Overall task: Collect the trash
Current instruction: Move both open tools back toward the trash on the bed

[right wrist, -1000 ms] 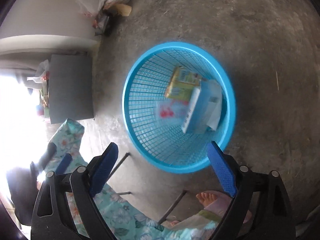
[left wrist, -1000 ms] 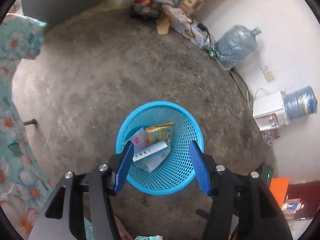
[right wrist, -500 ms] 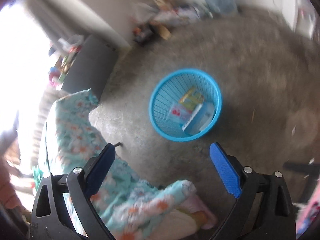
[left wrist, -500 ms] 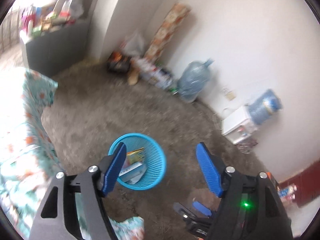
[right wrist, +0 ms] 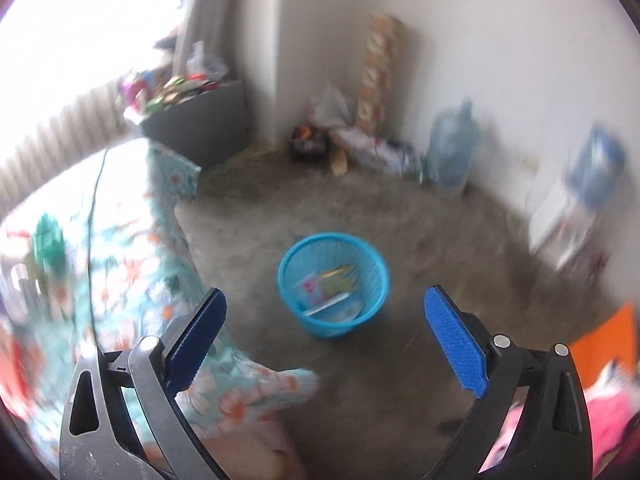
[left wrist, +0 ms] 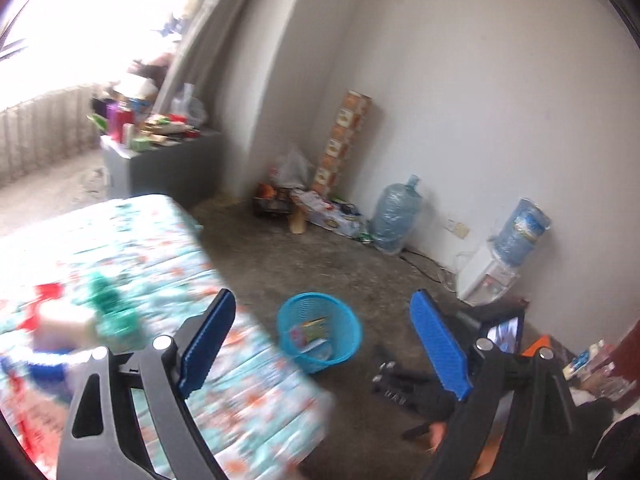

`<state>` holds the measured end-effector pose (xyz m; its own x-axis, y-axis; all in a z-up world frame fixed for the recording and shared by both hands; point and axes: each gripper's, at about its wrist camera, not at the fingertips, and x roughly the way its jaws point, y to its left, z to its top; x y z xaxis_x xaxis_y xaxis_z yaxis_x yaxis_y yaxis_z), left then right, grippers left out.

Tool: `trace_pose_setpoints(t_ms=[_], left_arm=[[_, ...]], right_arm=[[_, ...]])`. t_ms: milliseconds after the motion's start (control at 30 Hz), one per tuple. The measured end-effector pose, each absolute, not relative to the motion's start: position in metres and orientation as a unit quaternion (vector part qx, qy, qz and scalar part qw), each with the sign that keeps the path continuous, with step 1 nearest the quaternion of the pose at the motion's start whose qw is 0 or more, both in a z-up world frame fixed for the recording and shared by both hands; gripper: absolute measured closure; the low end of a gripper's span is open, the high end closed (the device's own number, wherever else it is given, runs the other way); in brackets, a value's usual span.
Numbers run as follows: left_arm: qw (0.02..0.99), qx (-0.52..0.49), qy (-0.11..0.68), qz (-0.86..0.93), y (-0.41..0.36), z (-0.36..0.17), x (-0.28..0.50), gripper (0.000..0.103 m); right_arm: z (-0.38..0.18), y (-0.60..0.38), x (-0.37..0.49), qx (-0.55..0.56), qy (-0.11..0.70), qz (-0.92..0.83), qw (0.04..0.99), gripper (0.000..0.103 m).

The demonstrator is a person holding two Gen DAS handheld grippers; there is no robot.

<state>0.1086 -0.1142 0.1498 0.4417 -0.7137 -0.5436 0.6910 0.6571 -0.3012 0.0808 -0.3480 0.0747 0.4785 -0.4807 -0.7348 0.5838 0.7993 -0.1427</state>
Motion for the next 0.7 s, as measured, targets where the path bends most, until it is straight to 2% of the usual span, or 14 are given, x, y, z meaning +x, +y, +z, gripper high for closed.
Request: trace_pose_setpoints(t_ms=[167,433,567,700], left_arm=[[0.894,-0.039,0.305,-0.326,0.004,0.151,0.089,0.014],[0.947,-0.129,0.266,-0.126,0.194,0.140,0.053,0.013],[0.940,-0.175,0.281,-0.078,0.246,0.110,0.036,0.013],[0.923,-0.200,0.321,-0.068,0.260,0.073,0.036,0.013]], right_arm=[[0.082,-0.308,0.089,0.015,0.401,-0.250,0.881,0.008],[0.098,-0.256,0.099,0.057,0.355,-0.086,0.929,0.008],[0.106,-0.222,0.116,0.066,0.358,-0.026,0.931,0.008],[0.105,-0.197,0.133,0.094,0.376,0.022,0.921,0.008]])
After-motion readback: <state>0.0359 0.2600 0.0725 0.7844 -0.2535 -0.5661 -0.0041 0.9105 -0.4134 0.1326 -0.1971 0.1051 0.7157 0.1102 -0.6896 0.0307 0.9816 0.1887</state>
